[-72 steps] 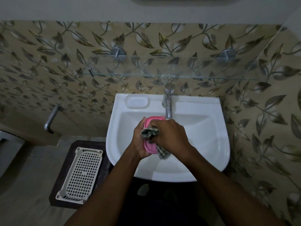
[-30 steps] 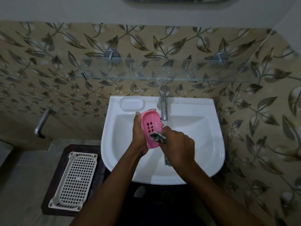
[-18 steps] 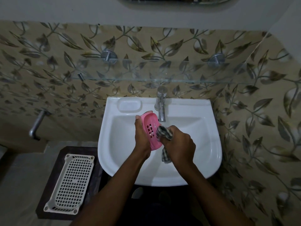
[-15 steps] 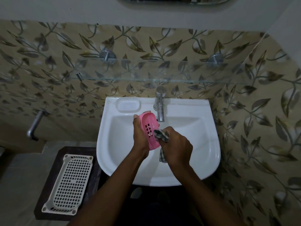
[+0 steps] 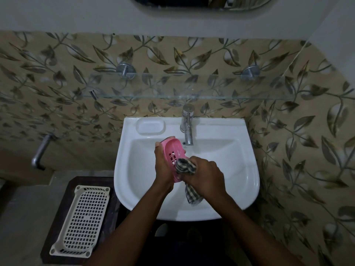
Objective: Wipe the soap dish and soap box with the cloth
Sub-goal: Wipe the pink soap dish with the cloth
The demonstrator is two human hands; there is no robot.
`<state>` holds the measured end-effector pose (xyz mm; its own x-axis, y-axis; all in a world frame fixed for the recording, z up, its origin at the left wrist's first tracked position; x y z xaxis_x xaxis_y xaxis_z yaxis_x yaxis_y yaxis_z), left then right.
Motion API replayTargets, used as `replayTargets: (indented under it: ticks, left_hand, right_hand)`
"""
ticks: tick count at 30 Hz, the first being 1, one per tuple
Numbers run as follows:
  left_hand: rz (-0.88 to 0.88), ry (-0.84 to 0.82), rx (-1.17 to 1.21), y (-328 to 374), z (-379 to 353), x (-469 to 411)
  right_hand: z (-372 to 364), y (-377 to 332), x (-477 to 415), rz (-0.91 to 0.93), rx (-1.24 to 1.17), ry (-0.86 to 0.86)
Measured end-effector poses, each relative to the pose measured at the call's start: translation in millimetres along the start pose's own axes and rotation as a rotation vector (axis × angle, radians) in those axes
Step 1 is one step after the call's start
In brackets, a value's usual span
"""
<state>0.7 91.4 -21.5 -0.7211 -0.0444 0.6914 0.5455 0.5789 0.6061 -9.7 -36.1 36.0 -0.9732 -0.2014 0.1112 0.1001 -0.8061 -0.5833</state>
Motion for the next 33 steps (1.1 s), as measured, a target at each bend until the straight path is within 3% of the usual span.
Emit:
replayTargets:
  ticks: [3,10,20,25,29,33]
  left_hand:
    - [0.069,-0.009,-0.03,-5,-4,0]
    - [0.137,-0.066,-0.045,-26,-24,12]
    - [0.138,0.031,-0.005,-20,-3,9]
    - [0.115,0.002,-0.025,-13,-8,7]
    - [0.143,-0.095,-0.035,-19,-24,14]
    - [0.126,-0.138,0.006,-22,-31,18]
  right_hand:
    - [11,0,1,-0.014,0.233,0.138]
    - [17,-14,-15,0.058,0.259,0.399]
    - [-8,5,9,-0.06,0.154,0.128]
    - [-5,12,9,-0.146,0.068,0.207]
    - [12,-2,-8,-0.085,0.116,0.361]
    - [20,-8,-29,-0.042,0.115,0.351]
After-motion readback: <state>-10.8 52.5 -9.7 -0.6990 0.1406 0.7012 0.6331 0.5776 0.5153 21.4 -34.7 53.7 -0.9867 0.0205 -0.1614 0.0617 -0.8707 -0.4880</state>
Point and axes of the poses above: each hand's wrist, its own x-axis away from the middle knuckle, its own z-axis out of the back of the hand, y = z × x, the point moved 7 cm from there along -x, towards the middle knuckle, and after that the axes turned 10 degrees about z, right-handed, at the moved point
